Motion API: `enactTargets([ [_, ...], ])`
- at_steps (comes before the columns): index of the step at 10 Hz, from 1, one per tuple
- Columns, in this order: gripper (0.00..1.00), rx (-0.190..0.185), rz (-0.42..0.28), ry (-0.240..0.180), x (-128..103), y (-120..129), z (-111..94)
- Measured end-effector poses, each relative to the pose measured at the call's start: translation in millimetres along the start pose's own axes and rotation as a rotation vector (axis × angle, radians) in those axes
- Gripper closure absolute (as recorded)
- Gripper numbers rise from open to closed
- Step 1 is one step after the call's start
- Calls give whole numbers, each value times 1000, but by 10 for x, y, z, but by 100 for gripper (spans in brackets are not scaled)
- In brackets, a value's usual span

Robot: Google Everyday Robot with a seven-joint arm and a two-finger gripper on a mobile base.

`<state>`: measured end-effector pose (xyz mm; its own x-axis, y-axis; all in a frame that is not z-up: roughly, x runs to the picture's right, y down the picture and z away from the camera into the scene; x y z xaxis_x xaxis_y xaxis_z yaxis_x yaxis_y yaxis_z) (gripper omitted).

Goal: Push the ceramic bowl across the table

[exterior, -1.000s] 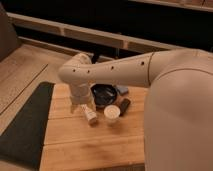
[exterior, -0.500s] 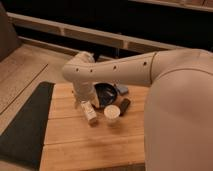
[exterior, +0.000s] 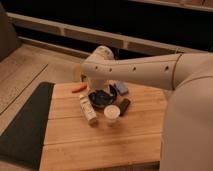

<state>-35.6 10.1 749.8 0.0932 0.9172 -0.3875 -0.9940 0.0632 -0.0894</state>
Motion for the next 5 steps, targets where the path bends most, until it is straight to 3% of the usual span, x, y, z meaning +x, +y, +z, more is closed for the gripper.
enactTargets([
  [2, 35, 5, -11, 5, 25, 22, 31],
  [3, 35, 48, 12, 37, 142, -228, 190],
  [5, 35, 84, 56, 64, 266, -548, 375],
])
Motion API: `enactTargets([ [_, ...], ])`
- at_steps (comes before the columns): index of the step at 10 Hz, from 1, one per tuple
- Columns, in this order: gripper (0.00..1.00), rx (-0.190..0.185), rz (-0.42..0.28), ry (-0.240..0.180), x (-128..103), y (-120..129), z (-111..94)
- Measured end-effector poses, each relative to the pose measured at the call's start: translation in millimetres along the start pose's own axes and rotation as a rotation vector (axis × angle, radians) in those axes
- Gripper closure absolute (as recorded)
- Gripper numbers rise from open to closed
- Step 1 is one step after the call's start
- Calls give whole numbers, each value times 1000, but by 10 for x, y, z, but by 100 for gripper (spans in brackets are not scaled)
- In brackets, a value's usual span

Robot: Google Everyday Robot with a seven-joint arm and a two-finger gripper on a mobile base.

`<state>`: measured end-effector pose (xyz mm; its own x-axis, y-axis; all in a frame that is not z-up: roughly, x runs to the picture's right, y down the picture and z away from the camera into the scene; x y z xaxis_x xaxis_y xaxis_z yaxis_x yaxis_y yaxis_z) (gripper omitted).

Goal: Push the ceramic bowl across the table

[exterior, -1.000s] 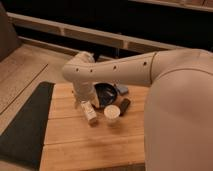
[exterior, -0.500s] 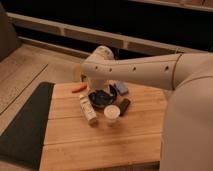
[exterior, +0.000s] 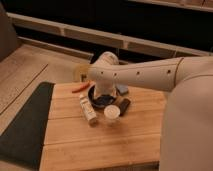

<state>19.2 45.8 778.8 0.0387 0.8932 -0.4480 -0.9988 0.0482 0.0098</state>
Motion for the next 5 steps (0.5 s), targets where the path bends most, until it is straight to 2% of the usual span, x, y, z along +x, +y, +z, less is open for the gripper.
enactTargets([
  [1, 35, 5, 18, 7, 20, -107, 122],
  [3, 35, -7, 29, 17, 39, -117, 274],
  [5, 35, -36, 60, 44, 102, -127, 460],
])
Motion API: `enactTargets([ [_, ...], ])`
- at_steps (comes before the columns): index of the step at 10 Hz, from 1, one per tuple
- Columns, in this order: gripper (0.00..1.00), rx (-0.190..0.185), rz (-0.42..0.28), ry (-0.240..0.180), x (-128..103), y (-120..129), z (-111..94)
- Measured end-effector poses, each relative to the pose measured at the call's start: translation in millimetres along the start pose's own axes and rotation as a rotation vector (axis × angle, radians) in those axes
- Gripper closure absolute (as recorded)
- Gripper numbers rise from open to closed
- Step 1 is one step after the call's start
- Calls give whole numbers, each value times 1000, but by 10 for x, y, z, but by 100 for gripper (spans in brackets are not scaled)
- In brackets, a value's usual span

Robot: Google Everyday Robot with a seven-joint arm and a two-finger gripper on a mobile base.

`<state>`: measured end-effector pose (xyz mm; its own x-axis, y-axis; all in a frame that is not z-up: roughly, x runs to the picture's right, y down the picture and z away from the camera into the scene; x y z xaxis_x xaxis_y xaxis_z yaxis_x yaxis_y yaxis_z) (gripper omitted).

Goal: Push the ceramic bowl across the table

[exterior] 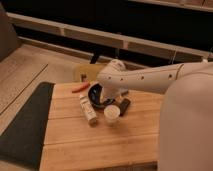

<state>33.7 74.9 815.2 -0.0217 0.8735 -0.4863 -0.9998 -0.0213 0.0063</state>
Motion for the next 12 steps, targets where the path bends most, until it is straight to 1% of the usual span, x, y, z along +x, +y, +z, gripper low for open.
enactTargets([
  [2, 35, -15, 4, 25, 37, -31, 152],
  [4, 35, -19, -2, 51, 75, -63, 279],
  [6, 35, -7, -12, 71, 95, -103, 339],
  [10, 35, -6, -13, 67, 92, -108, 325],
  [12, 35, -7, -4, 32, 14, -93, 245],
])
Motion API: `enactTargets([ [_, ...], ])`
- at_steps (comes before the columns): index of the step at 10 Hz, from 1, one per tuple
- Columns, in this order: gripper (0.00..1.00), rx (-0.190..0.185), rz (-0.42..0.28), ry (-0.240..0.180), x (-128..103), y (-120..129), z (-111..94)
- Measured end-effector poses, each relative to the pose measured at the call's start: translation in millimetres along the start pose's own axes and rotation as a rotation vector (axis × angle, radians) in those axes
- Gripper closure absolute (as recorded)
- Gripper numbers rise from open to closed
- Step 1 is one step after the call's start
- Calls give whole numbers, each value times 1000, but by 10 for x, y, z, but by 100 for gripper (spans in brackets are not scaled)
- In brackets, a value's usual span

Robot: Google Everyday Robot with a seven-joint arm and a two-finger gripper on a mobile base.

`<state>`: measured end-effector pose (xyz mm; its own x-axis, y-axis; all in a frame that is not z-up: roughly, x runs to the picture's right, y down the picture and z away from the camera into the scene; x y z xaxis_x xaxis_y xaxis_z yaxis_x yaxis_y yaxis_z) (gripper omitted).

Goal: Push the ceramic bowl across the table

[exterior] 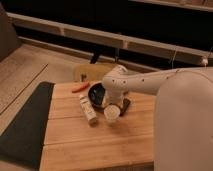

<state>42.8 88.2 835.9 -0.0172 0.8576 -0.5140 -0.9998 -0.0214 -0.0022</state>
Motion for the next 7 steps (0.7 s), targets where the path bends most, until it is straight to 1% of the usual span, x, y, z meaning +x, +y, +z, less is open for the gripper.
enactTargets([
  [2, 35, -8, -8, -13, -18, 51, -16],
  [3, 35, -15, -19, -15, -12, 95, 15],
  [5, 35, -29, -44, -20, -26, 140, 114],
  [7, 35, -38, -58, -20, -49, 130, 243],
])
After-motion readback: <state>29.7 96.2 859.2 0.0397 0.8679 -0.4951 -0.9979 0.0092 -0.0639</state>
